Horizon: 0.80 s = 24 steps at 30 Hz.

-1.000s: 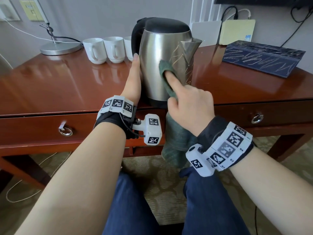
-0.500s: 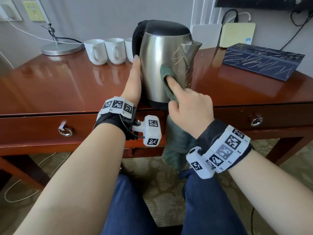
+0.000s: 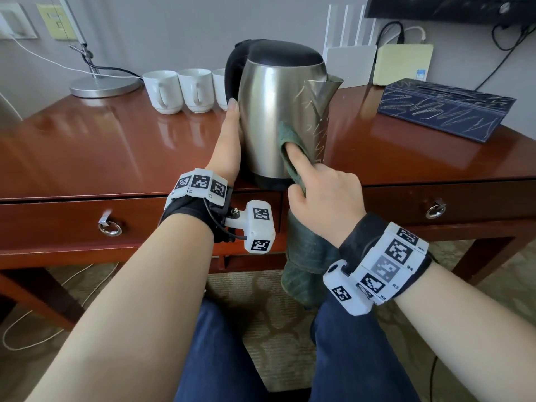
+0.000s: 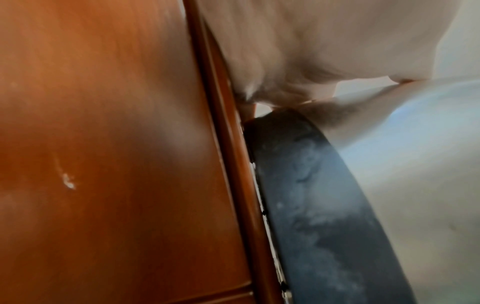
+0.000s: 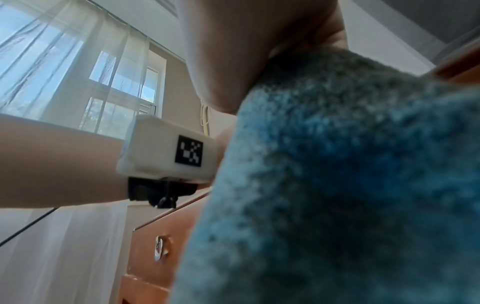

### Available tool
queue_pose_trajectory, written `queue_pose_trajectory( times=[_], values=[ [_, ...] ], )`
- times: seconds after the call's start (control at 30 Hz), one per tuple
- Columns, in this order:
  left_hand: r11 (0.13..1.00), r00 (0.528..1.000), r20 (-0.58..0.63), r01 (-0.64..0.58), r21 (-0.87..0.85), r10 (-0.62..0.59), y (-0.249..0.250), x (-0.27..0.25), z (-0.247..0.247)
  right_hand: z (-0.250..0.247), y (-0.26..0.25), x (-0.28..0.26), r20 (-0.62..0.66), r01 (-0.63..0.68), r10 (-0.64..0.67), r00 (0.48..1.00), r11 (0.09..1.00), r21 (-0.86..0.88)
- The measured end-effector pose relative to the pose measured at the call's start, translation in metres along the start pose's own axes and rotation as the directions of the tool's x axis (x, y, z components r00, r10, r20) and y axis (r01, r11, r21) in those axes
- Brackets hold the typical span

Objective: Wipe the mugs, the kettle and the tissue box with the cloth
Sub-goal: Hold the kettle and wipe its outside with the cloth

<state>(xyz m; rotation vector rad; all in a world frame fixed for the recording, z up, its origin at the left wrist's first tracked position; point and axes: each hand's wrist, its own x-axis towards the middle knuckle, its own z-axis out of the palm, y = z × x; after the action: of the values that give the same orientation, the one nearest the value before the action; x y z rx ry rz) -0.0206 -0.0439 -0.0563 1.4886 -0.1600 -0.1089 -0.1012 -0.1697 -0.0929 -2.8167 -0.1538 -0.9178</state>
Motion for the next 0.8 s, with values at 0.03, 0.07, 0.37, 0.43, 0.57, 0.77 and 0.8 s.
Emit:
queue_pose_trajectory(
  times=[0.03, 0.07, 0.37, 0.43, 0.57, 0.77, 0.8],
  values=[
    [1.0, 1.0, 0.002, 0.003, 0.001, -0.003, 0.0, 0.0, 0.0, -0.003, 0.0, 0.005, -0.027, 0.017, -0.017, 0.999, 1.0, 0.0],
    [1.0, 1.0, 0.007, 0.009, 0.002, -0.009, 0.0, -0.001, 0.001, -0.007, 0.001, 0.011, -0.05, 0.02, -0.02, 0.999, 1.0, -0.001],
    [0.999, 0.999, -0.015, 0.034, -0.01, -0.034, 0.0, -0.001, 0.001, -0.032, 0.008, 0.022, 0.046, -0.142, 0.149, 0.988, 0.982, -0.126],
    [0.999, 1.0, -0.005, 0.03, -0.013, -0.03, 0.0, -0.001, 0.0, -0.025, 0.007, 0.014, 0.08, -0.14, 0.151, 0.985, 0.982, -0.125],
    [1.0, 1.0, -0.001, 0.018, -0.017, -0.018, 0.002, -0.003, 0.001, -0.013, 0.003, 0.006, 0.063, -0.085, 0.088, 0.994, 0.995, -0.052],
    [1.0, 1.0, 0.01, 0.004, -0.015, -0.003, 0.001, -0.003, 0.002, -0.025, 0.005, 0.026, -0.003, -0.061, 0.061, 0.998, 0.996, -0.072],
    [1.0, 1.0, 0.014, 0.008, -0.015, -0.007, 0.0, -0.002, 0.001, -0.029, 0.005, 0.029, -0.007, -0.069, 0.069, 0.998, 0.995, -0.073]
  ],
)
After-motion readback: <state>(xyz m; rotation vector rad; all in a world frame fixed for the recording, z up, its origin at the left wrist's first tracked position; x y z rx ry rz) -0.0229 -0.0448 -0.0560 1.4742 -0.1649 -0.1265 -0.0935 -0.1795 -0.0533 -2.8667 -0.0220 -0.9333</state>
